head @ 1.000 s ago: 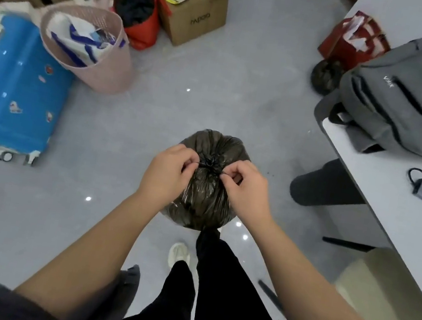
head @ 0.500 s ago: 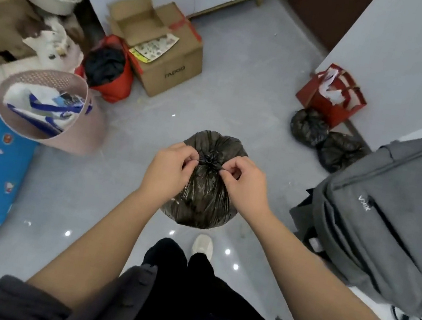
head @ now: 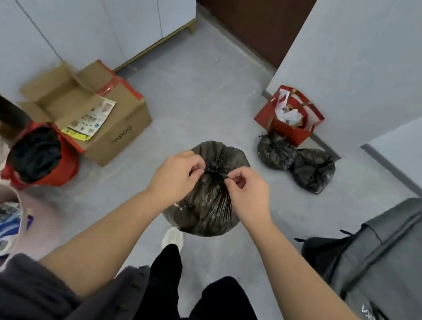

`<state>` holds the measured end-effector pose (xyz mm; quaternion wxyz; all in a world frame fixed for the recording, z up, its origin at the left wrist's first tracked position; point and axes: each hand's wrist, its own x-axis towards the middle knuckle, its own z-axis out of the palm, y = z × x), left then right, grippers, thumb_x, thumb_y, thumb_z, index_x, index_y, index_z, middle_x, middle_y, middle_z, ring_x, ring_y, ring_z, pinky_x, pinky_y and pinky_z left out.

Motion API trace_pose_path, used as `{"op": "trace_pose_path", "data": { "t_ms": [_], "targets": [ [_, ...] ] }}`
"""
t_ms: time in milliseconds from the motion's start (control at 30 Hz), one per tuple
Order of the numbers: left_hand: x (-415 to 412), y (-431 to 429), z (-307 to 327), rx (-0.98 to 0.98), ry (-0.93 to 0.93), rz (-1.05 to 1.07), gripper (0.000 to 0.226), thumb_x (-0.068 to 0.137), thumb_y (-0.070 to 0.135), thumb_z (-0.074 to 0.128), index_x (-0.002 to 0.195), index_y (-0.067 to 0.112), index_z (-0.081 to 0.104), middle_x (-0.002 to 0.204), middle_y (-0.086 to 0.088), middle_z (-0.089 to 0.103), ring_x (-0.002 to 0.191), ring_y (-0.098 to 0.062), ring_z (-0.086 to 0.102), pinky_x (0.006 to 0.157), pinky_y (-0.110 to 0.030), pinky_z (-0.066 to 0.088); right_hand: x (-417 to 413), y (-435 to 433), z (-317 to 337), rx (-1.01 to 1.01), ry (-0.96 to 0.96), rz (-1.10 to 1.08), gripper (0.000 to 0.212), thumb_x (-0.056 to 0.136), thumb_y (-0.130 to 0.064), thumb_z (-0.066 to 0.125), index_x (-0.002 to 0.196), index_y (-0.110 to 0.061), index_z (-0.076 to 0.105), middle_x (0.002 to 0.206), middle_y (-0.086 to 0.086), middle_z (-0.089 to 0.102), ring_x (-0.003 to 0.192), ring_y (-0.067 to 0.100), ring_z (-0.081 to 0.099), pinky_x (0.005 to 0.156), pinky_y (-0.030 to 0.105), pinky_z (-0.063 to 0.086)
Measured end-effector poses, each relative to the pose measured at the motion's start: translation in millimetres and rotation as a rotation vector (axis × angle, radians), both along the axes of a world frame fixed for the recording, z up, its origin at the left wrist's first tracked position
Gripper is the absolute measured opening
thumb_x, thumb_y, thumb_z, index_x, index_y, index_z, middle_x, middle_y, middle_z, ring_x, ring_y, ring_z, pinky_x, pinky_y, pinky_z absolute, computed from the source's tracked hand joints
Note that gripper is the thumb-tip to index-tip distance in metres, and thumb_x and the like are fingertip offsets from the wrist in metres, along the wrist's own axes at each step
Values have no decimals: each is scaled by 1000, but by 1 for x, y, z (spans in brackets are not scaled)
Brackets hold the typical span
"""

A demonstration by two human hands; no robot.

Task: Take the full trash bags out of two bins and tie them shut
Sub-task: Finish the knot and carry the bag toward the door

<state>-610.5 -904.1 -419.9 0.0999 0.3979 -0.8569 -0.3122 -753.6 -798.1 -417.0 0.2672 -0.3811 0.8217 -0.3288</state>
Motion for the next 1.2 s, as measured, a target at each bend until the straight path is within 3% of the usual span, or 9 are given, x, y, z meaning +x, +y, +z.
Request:
{"op": "trace_pose_path", "data": {
  "t_ms": [300, 467, 600, 733, 867, 967, 1100, 1200],
  "targets": [
    [-163, -107, -13, -16, -28, -218, 5, 84, 15, 62, 84, 18, 67, 78, 8, 55, 73, -13, 53, 70, -31, 46, -135, -75, -10, -1, -8, -167, 13, 83, -12, 67, 77, -20, 59, 81, -3, 59, 73, 12, 55, 70, 23, 43],
    [-275, -133, -37, 35, -52, -249, 6, 85, 15, 62, 85, 17, 67, 78, 8, 55, 72, -11, 50, 68, -25, 41, -238, -98, -37, 57, 50, -233, 15, 83, -19, 69, 75, -26, 58, 92, -5, 58, 96, 17, 51, 87, 39, 42],
    [-357, -146, -73, 103, -104, -315, 6, 86, 16, 61, 85, 17, 67, 79, 7, 57, 72, -11, 50, 68, -25, 41, -313, -107, -72, 99, 7, -279, 19, 84, -17, 68, 78, -29, 54, 94, -8, 58, 98, 17, 55, 91, 43, 45],
    [-430, -161, -130, 173, -163, -395, 6, 86, 16, 61, 85, 18, 67, 80, 8, 56, 71, -12, 51, 65, -24, 39, -372, -115, -122, 234, 44, -312, 10, 88, -20, 63, 86, -27, 57, 95, -9, 62, 99, 16, 54, 86, 33, 37],
    [-504, -167, -210, 253, -190, -481, 6, 87, 17, 61, 86, 20, 66, 81, 10, 55, 74, -10, 51, 64, -20, 36, -424, -116, -198, 310, 81, -417, 9, 88, -18, 61, 89, -27, 59, 94, -12, 63, 97, 15, 53, 78, 30, 30],
    [-557, -160, -281, 320, -201, -530, 7, 87, 18, 61, 85, 21, 66, 84, 8, 58, 76, -9, 54, 68, -20, 41, -464, -110, -264, 347, 91, -516, 10, 87, -17, 61, 86, -27, 59, 91, -11, 62, 94, 18, 54, 76, 35, 39],
    [-619, -137, -367, 449, -195, -551, 7, 86, 14, 64, 82, 19, 68, 84, 7, 62, 73, -3, 55, 65, -4, 38, -515, -94, -340, 378, 118, -633, 9, 86, -16, 62, 85, -24, 60, 91, -10, 62, 95, 21, 53, 78, 40, 45],
    [-665, -121, -415, 486, -152, -583, 9, 86, 15, 64, 81, 21, 65, 80, 10, 62, 73, -1, 53, 62, -2, 36, -558, -79, -386, 356, 183, -680, 8, 86, -13, 61, 86, -21, 60, 91, -8, 61, 94, 22, 54, 77, 40, 46]
  ]
}}
